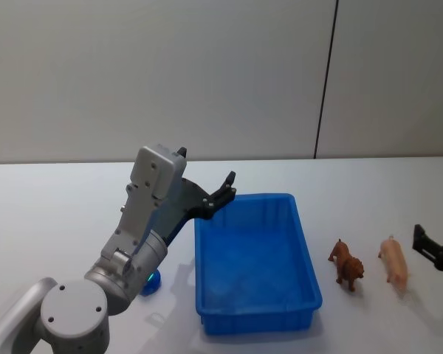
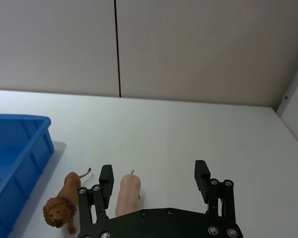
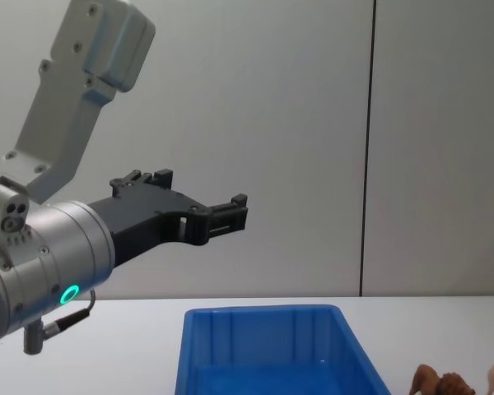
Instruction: Pick up the two dolls from the table and place them into the box.
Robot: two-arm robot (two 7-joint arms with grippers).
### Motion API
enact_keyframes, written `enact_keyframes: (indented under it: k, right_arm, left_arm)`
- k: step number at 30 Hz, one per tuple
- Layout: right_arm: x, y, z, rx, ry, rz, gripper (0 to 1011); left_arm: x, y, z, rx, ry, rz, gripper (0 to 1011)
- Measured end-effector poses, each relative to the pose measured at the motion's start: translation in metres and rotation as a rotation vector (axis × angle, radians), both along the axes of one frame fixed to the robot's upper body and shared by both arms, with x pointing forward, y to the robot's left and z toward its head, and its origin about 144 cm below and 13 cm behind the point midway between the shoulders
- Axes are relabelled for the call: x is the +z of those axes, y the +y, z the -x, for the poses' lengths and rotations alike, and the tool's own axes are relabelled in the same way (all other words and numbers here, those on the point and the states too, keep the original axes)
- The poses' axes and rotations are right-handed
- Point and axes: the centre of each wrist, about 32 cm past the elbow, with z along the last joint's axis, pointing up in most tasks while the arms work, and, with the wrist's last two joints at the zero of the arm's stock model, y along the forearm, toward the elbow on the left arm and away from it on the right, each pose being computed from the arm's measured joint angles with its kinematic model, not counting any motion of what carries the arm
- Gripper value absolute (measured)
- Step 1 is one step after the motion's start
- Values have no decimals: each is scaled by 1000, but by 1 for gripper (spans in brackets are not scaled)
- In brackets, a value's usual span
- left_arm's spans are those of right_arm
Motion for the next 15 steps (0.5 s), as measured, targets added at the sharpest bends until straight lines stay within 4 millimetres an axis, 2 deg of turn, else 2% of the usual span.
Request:
enact_keyframes:
  k: [15]
  right_arm:
    - [-15,23,-40,-10,153,-22,1001]
  left_arm:
    - [0,0,0,0,0,0,1000]
